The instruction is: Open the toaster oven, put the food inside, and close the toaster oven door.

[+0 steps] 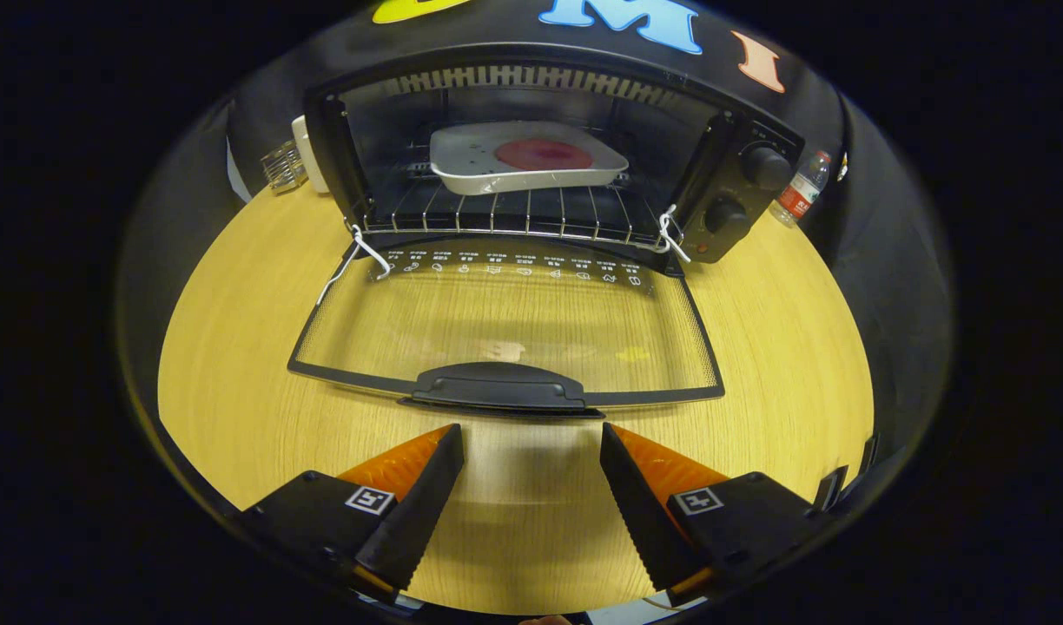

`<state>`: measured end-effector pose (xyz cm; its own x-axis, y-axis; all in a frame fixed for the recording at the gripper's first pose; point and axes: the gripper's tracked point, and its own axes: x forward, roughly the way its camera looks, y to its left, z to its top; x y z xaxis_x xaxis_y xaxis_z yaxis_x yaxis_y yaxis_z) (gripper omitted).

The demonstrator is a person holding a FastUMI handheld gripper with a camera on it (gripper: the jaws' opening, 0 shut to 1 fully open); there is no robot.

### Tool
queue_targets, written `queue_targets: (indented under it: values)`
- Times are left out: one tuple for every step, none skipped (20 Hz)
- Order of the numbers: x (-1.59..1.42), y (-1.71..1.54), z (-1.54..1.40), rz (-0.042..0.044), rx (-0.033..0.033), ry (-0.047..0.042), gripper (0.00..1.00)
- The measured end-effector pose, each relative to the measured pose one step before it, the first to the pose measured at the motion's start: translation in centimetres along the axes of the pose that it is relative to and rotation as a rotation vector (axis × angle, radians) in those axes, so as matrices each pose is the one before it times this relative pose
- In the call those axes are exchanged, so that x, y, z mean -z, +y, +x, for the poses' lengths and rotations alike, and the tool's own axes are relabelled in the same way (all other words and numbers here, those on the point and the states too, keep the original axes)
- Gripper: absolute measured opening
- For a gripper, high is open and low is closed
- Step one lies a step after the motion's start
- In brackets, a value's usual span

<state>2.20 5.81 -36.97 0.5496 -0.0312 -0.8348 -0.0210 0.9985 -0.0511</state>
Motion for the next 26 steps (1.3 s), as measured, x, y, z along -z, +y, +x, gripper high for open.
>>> queue_targets:
  values:
    - [-0.158,-0.089,0.188,0.01426,0.00237,0.00052,1.0]
    - [0.144,0.102,0.261,0.00865,-0.0026,0.00986,1.0]
    - [0.051,-0.011,0.223,-0.00057,-0.00035,0.00147,1.0]
    - [-0.107,0.07,0.094,-0.00166,-0.00179,0.00003,1.0]
    - [-0.061,0.0,0.125,0.00359,0.00177,-0.00416,1.0]
    - [0.014,-0.009,-0.141,0.00222,0.00063,0.00242,1.0]
    - [-0.045,0.036,0.106,0.00003,0.00258,-0.00055,1.0]
    - [-0.029,-0.011,-0.178,-0.00017,0.00176,-0.00161,1.0]
    - [-0.029,-0.026,-0.134,-0.00088,0.00016,-0.00258,1.0]
    - [-0.168,-0.073,-0.331,-0.00415,0.00115,-0.00823,1.0]
    - [-0.132,-0.015,-0.297,-0.00836,0.00068,-0.01586,1.0]
    - [-0.189,-0.066,-0.518,-0.00864,-0.0003,-0.01723,1.0]
    - [-0.227,-0.088,-0.615,-0.01218,-0.00221,-0.02456,1.0]
    - [-0.376,-0.148,-0.65,-0.01035,-0.004,-0.03023,1.0]
    - [-0.315,-0.064,-0.391,-0.00491,-0.00345,-0.03309,1.0]
    - [-0.511,-0.086,-0.45,0.00396,-0.00276,-0.02761,1.0]
    - [-0.48,-0.089,-0.434,0.0106,-0.00228,-0.02123,1.0]
    - [-0.508,-0.077,-0.549,0.01019,-0.00276,-0.0205,1.0]
    - [-0.583,-0.051,-0.578,0.00489,-0.00254,-0.0253,1.0]
    - [-0.747,-0.072,-0.56,-0.00006,-0.0002,-0.02932,1.0]
    - [-1.113,-0.124,-0.647,-0.00278,0.0016,-0.03905,1.0]
    - [-1.319,-0.126,-0.539,-0.0027,0.00146,-0.04022,1.0]
    - [-1.258,-0.063,-0.344,0.00434,0.00042,-0.03593,1.0]
    - [-1.044,-0.098,-0.393,0.01272,-0.00455,-0.02934,1.0]
    - [-1.194,-0.023,-0.257,0.01581,-0.00939,-0.02419,1.0]
    - [-1.148,-0.079,-0.196,0.01352,-0.00806,-0.0268,1.0]
